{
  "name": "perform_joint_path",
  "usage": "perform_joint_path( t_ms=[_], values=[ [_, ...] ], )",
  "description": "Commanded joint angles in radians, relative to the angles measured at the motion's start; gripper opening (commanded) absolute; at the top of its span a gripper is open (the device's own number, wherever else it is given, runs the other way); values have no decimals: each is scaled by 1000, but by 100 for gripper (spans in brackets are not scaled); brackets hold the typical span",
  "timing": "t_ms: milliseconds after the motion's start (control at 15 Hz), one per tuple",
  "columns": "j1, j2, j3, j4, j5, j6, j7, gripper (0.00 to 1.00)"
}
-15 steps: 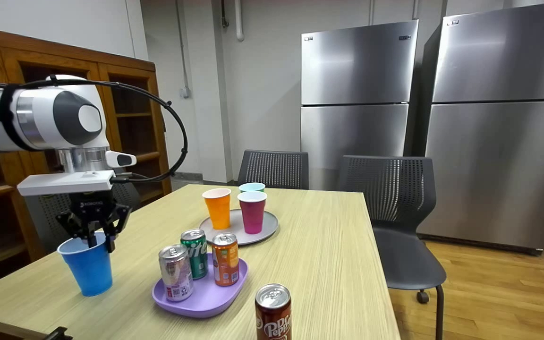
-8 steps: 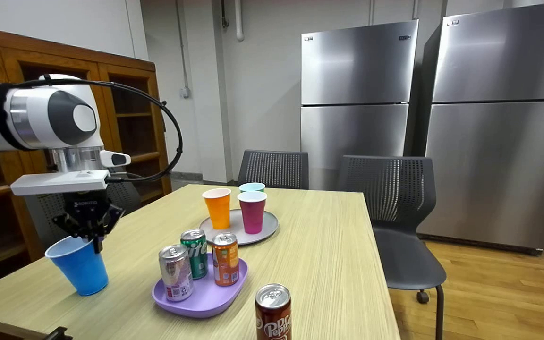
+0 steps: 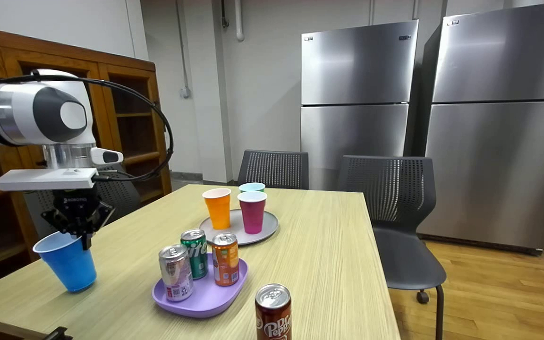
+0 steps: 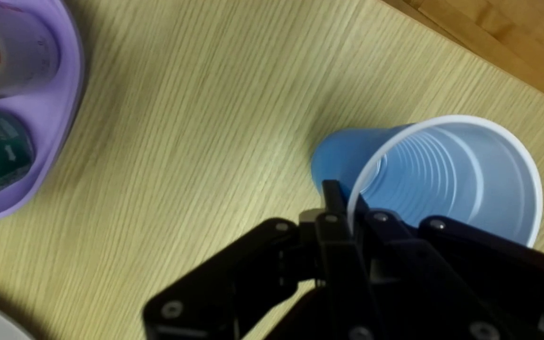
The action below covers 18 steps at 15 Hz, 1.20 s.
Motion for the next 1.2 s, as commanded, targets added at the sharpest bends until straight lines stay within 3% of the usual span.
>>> perform_joint_path(
  t_ms=[0, 533, 1133],
  values=[
    [-9, -77, 1, -23, 52, -13, -6, 1],
    [-39, -152, -65, -14, 60, -38, 14, 1],
    [-87, -123, -136, 51, 76, -41, 39, 1]
  ],
)
